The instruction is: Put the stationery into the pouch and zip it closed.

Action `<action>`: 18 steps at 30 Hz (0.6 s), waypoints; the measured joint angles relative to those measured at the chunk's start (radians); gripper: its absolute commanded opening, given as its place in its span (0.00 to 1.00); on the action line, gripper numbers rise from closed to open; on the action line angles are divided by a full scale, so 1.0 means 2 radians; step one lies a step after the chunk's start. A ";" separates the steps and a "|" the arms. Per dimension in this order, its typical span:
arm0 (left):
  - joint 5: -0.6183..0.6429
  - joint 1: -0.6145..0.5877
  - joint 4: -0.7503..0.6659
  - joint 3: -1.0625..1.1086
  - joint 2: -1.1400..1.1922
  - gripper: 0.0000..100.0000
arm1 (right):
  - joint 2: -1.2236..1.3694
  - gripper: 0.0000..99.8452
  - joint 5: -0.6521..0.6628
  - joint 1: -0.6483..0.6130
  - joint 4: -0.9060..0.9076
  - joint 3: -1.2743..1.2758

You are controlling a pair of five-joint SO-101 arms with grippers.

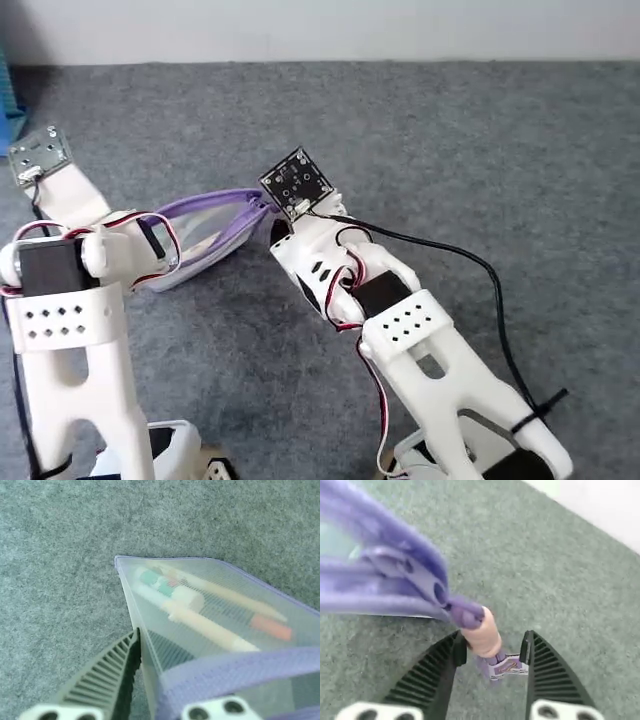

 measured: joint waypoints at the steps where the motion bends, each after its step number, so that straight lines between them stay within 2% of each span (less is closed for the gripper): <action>1: 0.000 0.000 0.000 0.000 0.000 0.01 | 0.000 0.18 0.000 -0.005 0.000 0.000; 15: 0.000 0.000 0.000 0.000 0.000 0.01 | 0.000 0.18 0.000 -0.021 0.000 0.000; 18: 0.000 0.000 0.000 0.000 0.000 0.01 | 0.000 0.13 0.000 -0.022 0.000 0.000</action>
